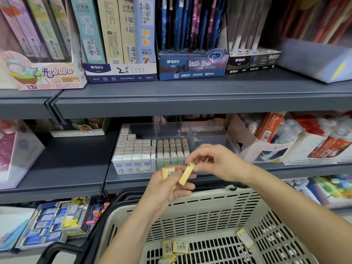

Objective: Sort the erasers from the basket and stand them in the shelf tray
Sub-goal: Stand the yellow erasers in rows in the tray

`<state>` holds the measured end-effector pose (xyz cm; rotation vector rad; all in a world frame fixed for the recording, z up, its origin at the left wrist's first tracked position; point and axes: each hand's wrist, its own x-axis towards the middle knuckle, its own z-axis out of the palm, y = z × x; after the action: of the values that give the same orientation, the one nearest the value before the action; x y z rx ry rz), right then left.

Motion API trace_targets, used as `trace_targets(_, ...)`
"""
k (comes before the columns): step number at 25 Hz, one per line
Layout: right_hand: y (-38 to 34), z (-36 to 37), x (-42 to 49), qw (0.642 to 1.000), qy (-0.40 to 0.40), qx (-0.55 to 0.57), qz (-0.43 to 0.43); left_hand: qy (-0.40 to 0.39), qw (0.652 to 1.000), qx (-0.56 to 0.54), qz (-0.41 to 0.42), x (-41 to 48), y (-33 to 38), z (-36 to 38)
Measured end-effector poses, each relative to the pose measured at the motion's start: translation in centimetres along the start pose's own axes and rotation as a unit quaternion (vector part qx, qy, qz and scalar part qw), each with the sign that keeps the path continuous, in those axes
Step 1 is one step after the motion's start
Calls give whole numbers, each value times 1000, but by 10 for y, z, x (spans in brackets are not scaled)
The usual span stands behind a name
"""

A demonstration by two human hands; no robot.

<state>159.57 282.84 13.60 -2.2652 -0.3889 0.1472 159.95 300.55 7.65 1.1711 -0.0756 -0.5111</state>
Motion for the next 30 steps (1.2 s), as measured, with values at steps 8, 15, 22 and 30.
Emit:
trace_targets(8,31,-48,28,957,205,-155,134,60,996,37,47,6,-3,-9)
trace_targets(15,55,-27,59,968,92,-164,163,52,988,113,91,7,-7,-12)
trace_targets(22,58,-23,61,949,-2,-267,169,41,995,46,82,3,-1,-10)
trace_targets(30,-2,18,13,993,43,-106,-9,20,994,76,82,4,-9,-4)
